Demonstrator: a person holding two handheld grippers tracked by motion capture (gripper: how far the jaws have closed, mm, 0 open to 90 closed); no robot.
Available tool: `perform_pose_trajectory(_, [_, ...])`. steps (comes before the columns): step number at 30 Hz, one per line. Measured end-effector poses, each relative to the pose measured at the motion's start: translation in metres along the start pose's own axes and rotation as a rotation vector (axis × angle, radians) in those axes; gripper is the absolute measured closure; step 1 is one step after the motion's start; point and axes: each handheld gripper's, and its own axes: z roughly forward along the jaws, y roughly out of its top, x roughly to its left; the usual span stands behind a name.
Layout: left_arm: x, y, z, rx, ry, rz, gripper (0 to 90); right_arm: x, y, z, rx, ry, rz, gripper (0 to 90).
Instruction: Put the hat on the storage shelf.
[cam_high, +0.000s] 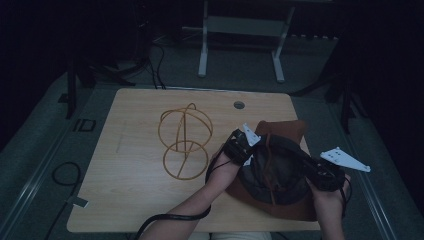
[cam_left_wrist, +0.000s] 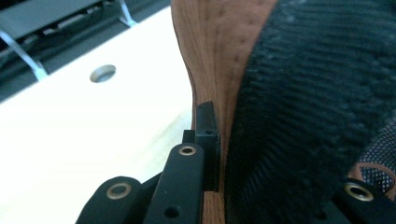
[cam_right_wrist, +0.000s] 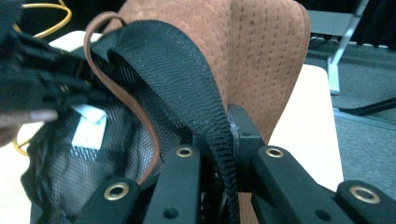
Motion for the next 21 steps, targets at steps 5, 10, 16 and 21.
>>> perform_pose_trajectory(5, [-0.001, 0.006, -0.006, -0.024, 0.030, 0.043, 87.7, -0.001, -0.003, -0.002, -0.001, -0.007, 0.002, 80.2])
perform_pose_trajectory(10, [0.000, 0.010, -0.016, -0.071, 0.047, 0.059, 87.8, -0.001, -0.006, -0.011, -0.025, 0.028, 0.006, 68.0])
perform_pose_trajectory(16, [0.001, 0.016, -0.031, -0.131, 0.079, 0.089, 87.7, -0.001, -0.010, -0.035, -0.058, 0.100, -0.007, 50.4])
perform_pose_trajectory(21, [0.006, 0.007, -0.044, -0.206, 0.062, 0.115, 87.6, -0.012, -0.013, -0.057, -0.089, 0.101, -0.029, 43.2])
